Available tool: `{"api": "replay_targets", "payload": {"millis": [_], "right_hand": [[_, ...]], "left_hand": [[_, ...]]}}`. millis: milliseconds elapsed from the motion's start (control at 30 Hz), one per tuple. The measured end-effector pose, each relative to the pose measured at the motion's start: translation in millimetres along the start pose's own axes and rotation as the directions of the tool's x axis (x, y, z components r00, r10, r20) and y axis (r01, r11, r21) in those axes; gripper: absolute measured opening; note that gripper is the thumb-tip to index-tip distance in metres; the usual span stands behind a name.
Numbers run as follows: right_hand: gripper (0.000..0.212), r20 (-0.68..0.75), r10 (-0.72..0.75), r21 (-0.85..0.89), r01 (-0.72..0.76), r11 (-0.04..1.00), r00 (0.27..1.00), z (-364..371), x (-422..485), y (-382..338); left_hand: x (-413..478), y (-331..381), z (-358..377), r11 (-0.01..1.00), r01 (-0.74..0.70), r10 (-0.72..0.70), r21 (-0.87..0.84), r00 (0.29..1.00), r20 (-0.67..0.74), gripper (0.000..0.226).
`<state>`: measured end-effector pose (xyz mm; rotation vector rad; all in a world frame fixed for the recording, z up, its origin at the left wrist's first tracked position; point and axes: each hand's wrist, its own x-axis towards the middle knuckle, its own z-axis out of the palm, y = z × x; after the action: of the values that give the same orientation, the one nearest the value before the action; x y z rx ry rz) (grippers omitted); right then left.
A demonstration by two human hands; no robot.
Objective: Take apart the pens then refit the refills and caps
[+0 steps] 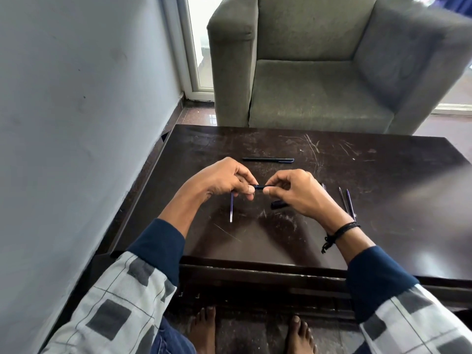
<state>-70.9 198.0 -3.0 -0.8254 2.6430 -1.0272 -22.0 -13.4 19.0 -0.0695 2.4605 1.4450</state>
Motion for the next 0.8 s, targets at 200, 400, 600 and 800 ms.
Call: {"api": "replay_targets", "payload": {"millis": [200, 400, 600, 800], "right_hand": [[0.013, -0.028, -0.001, -0.023, 0.000, 1.000, 1.000, 1.1, -0.1, -1.5], [0.005, -0.010, 0.001, -0.032, -0.001, 0.999, 1.000, -0.7, -1.0, -1.3], [0.011, -0.031, -0.014, -0.041, 0.013, 0.999, 0.999, -0.7, -2.4, -5.3], [0.002, -0.023, 0.007, -0.071, -0.008, 0.997, 1.000, -2.7, -3.9, -7.4]], "left_hand": [[-0.3, 1.1, 0.8, 1.000, 0.003, -0.003, -0.014, 1.000, -0.003, 0.020], [0.9, 0.7, 0.4, 1.000, 0.001, -0.001, -0.011, 1.000, -0.003, 0.020], [0.2, 0.8, 0.1, 1.000, 0.002, -0.002, -0.015, 1.000, -0.002, 0.020], [0.0, 0.5, -0.4, 1.000, 0.004, -0.004, -0.010, 1.000, -0.009, 0.021]]}}
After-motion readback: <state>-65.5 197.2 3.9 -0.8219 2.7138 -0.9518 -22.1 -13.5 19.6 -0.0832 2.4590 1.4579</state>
